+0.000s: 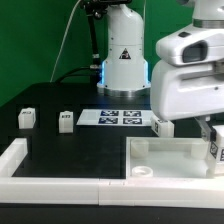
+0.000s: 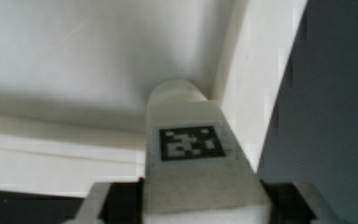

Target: Assemble one leg

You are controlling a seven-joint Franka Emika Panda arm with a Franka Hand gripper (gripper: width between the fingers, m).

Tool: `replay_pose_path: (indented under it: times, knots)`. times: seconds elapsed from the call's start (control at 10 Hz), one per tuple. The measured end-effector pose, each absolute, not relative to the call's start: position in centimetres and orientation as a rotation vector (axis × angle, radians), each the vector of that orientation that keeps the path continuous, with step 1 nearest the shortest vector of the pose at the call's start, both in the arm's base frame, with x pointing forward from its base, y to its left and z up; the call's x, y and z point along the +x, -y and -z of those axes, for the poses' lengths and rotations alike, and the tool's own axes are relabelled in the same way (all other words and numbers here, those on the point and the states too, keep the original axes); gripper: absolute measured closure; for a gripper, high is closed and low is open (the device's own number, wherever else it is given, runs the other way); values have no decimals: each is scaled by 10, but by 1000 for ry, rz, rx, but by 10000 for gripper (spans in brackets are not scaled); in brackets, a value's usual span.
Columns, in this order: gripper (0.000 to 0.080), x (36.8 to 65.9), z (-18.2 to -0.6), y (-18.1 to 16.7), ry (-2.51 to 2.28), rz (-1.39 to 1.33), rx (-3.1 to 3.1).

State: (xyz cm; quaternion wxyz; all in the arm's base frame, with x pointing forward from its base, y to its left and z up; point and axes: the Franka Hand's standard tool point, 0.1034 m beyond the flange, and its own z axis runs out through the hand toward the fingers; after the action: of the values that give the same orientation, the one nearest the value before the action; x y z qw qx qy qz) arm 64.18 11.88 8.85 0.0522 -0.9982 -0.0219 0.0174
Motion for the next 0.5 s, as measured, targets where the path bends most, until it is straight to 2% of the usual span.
replay_pose_path:
  times: [0.5]
  knots:
    - [502, 639, -88, -119, -1032, -27, -2843]
